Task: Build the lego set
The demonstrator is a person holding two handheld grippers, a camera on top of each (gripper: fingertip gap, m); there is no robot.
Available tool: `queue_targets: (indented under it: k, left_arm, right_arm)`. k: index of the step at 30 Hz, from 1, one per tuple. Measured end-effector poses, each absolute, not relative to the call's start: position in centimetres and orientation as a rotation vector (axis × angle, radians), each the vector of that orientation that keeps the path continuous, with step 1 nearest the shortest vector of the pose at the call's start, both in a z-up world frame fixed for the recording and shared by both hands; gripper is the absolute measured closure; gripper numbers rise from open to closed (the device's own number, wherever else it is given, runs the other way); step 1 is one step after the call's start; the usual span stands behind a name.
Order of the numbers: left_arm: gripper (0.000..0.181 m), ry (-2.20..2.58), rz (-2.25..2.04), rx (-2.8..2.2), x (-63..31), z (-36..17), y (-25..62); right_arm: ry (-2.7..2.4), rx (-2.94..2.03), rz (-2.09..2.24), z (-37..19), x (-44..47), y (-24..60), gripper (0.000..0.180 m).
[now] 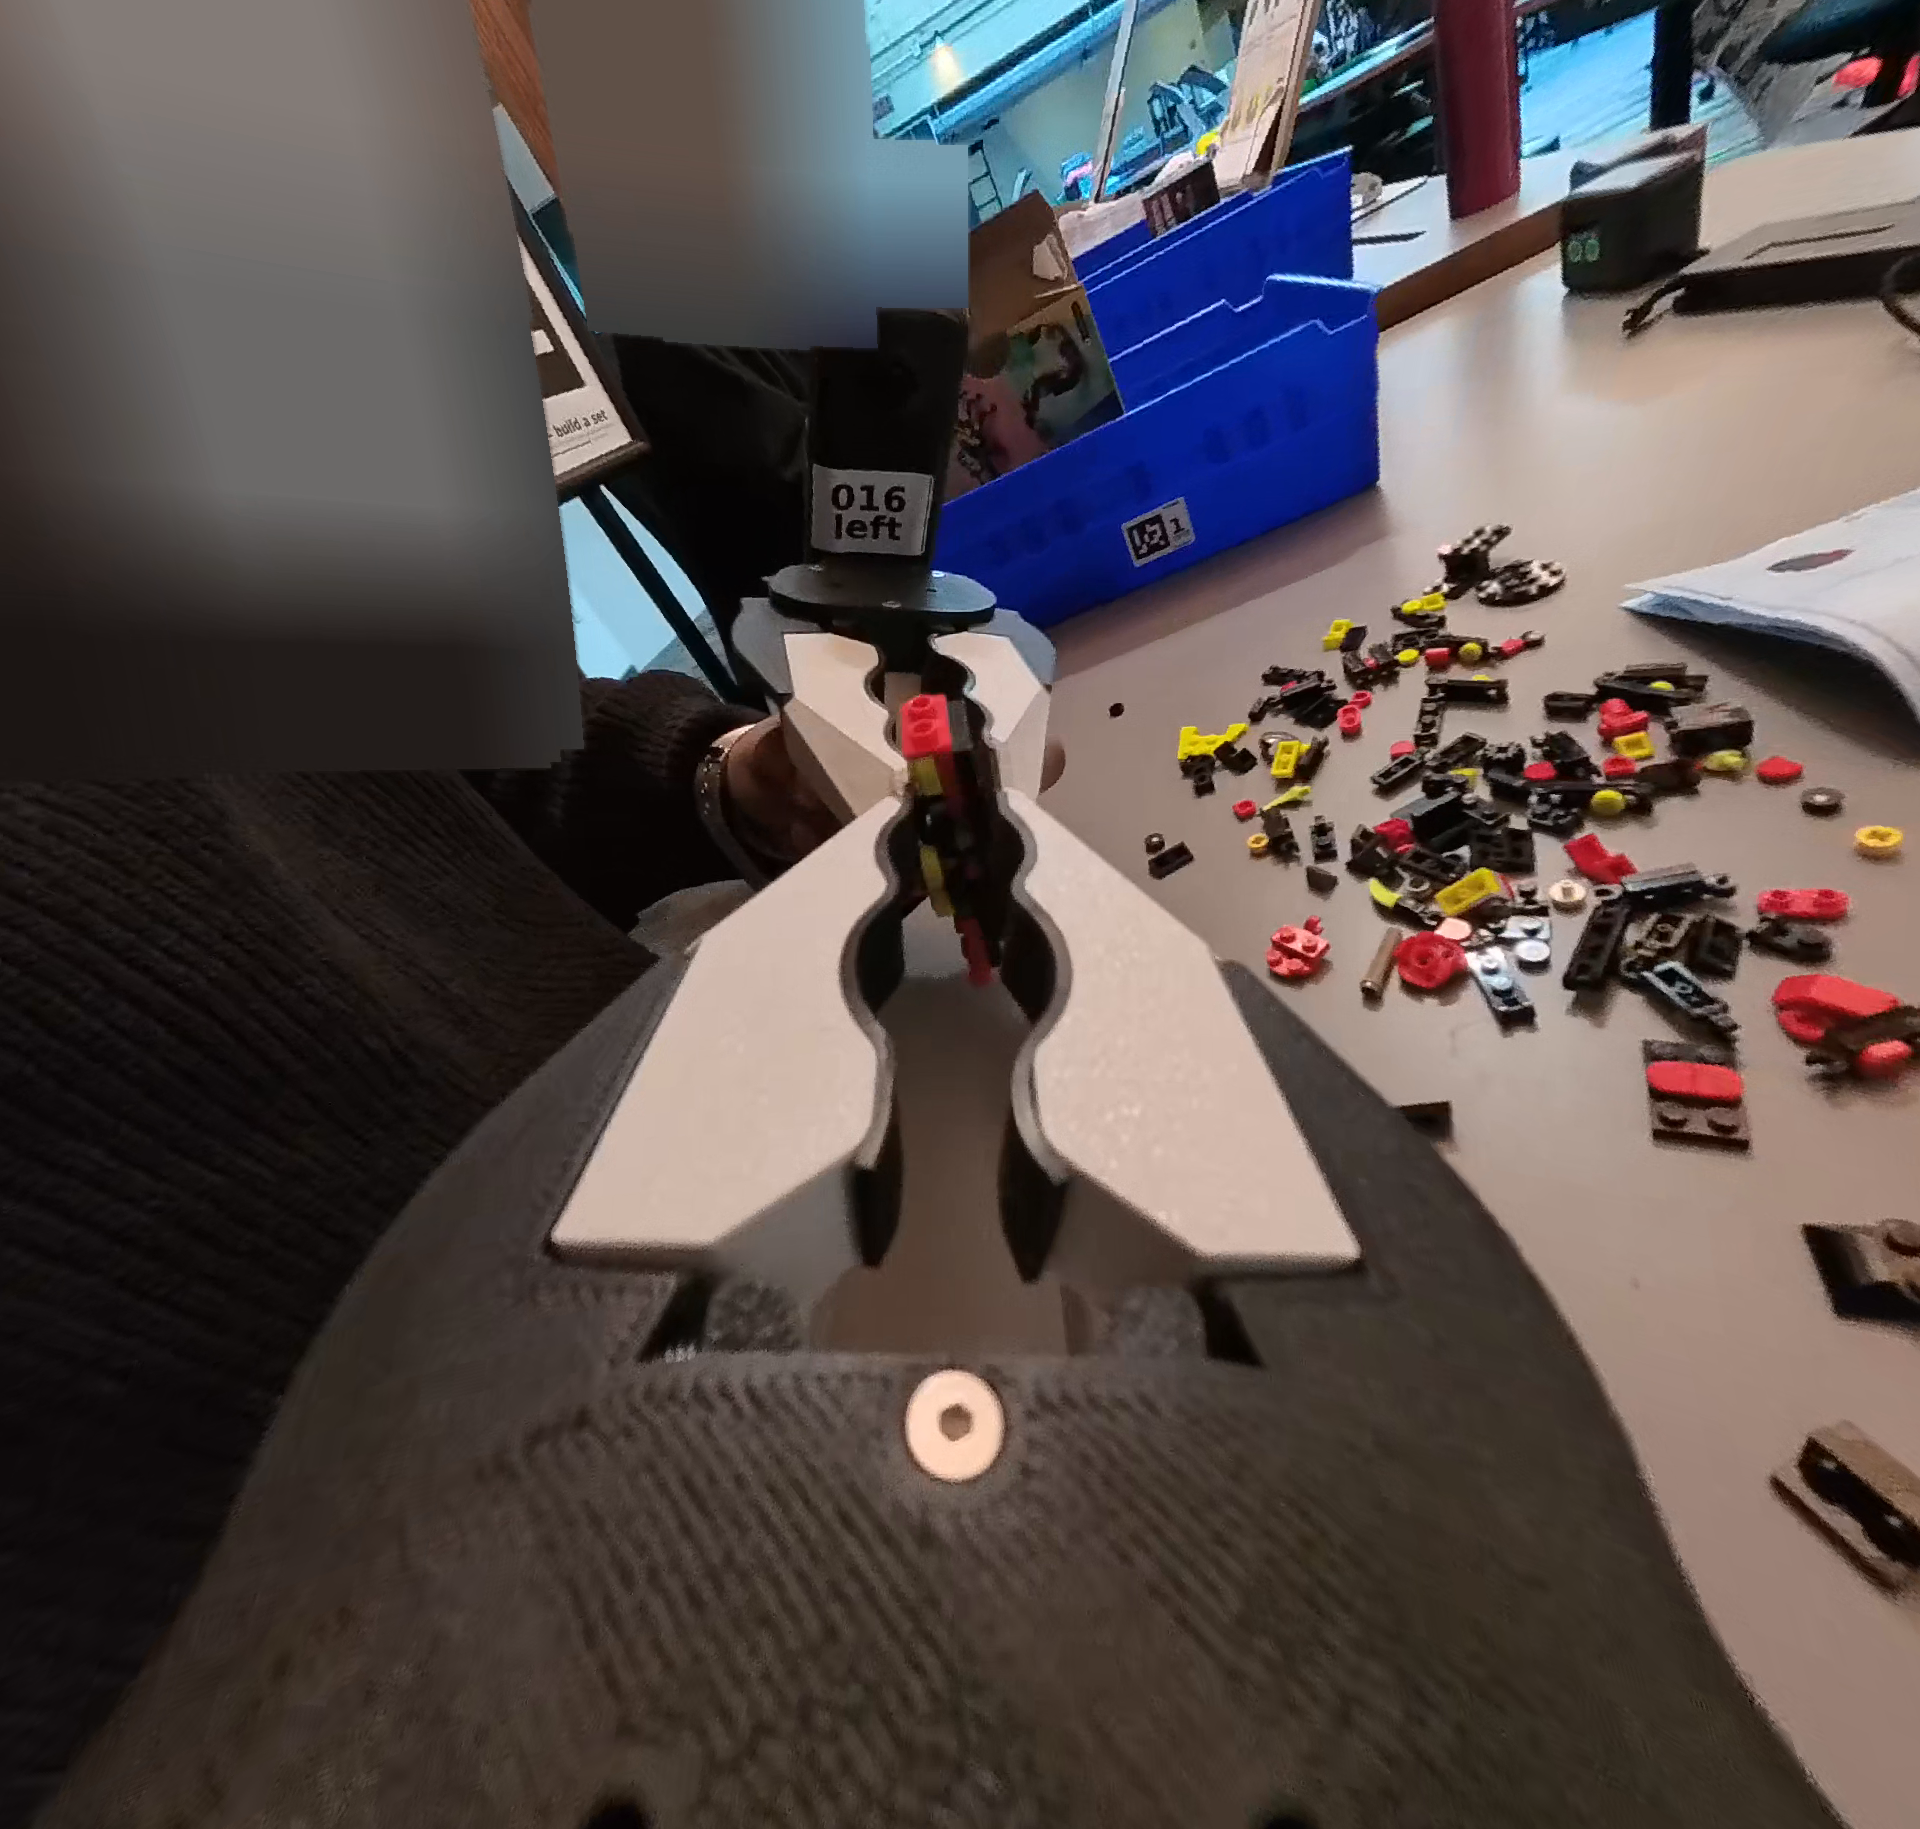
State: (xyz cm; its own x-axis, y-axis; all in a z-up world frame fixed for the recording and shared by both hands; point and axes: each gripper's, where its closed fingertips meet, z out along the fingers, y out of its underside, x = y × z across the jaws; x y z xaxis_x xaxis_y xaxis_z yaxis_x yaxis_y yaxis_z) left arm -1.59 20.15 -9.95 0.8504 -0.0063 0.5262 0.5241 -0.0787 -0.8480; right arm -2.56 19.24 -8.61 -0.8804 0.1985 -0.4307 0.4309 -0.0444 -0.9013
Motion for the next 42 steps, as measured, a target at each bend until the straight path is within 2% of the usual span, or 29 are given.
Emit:
queue_targets:
  k: [8, 14, 21, 42]
  left_arm:
    - [0.162, -0.283, -0.383, -1.522, -0.7, -7.8, 20.0]
    - [0.163, -0.191, -0.263, -1.507, 0.4, -6.2, 19.6]
    - [0.170, -0.138, -0.273, -1.528, 1.3, -6.3, 19.6]
    - [0.171, -0.064, -0.273, -1.530, 2.7, -5.9, 19.7]
  right_arm:
    - [2.061, 0.400, -2.287, -6.5, -1.5, 20.1, 0.168]
    - [2.102, 0.192, -2.316, -6.3, 0.5, 19.5, 0.168]
    - [2.032, 0.168, -2.342, -5.6, 1.0, 19.4, 0.168]
    - [2.063, 0.048, -2.342, -5.1, 2.4, 19.3, 0.168]
